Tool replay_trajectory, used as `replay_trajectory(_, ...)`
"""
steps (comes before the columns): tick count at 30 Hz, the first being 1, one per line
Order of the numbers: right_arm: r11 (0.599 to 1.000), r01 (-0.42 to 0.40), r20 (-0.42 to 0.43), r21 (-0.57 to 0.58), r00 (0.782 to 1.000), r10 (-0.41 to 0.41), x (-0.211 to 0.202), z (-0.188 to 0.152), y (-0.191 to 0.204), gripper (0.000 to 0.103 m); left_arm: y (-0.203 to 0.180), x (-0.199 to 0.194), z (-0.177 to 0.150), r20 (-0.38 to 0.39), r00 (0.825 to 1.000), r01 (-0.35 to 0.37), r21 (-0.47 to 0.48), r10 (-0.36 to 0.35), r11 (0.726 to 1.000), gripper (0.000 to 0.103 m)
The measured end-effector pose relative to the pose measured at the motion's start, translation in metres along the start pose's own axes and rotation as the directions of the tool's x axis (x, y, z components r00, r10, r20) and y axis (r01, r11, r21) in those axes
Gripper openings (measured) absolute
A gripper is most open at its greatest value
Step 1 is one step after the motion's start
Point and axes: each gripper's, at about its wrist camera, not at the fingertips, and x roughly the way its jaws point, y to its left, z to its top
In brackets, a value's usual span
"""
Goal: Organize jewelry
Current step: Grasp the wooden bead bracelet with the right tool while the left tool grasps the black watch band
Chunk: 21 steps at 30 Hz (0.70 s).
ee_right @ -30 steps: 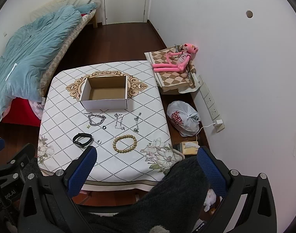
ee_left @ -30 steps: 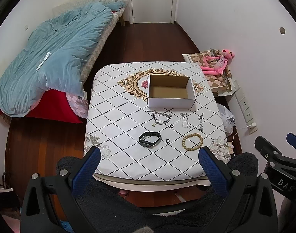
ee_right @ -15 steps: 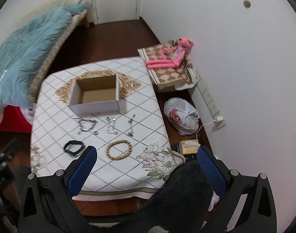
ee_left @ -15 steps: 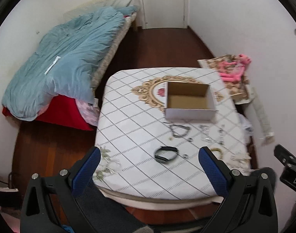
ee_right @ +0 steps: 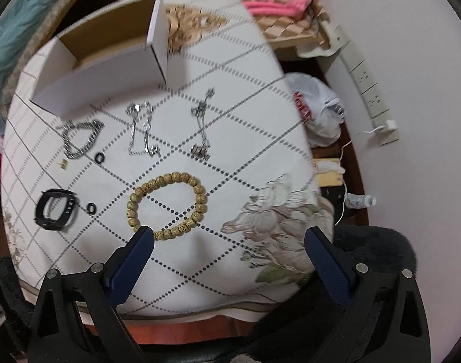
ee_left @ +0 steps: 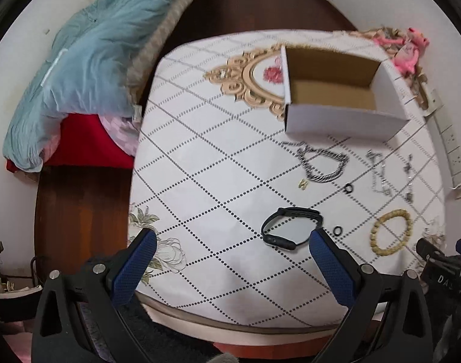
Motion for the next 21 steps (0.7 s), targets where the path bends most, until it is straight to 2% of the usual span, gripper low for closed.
replay_trajectory(3, 1.0, -0.022, -0.033, 0.002, 0.999, 0.022, 0.018, 0.003, 0.007, 0.099, -0.001, 0.019, 0.005, -0.035, 0.999, 0.01, -0.014, -0.01, 1.0, 0.103)
replay_trajectory(11, 0.997, -0.081, -0.061, 0.016, 0.995, 0.082, 0.051, 0.009, 0.016, 0.076, 0.005, 0.053, 0.012, -0.097, 0.995, 0.016, -0.053, -0.021, 0.998, 0.103)
replay_trajectory(15, 0.997, -0.076, -0.032, 0.01, 0.997, 0.076, 0.051, 0.014, 0.022, 0.066, 0.014, 0.062, 0.009, -0.116, 0.993, 0.017, -0.078, -0.025, 0.997, 0.102)
replay_trajectory(17, 0.997, -0.071, -0.007, -0.002, 0.997, 0.071, 0.047, 0.014, 0.026, 0.052, 0.018, 0.067, 0.005, -0.114, 0.993, 0.011, -0.084, -0.021, 0.996, 0.102)
replay_trajectory(21, 0.997, -0.073, 0.023, -0.027, 0.997, 0.073, 0.041, 0.014, 0.034, 0.037, 0.018, 0.083, -0.004, -0.152, 0.988, 0.029, -0.093, -0.043, 0.995, 0.102)
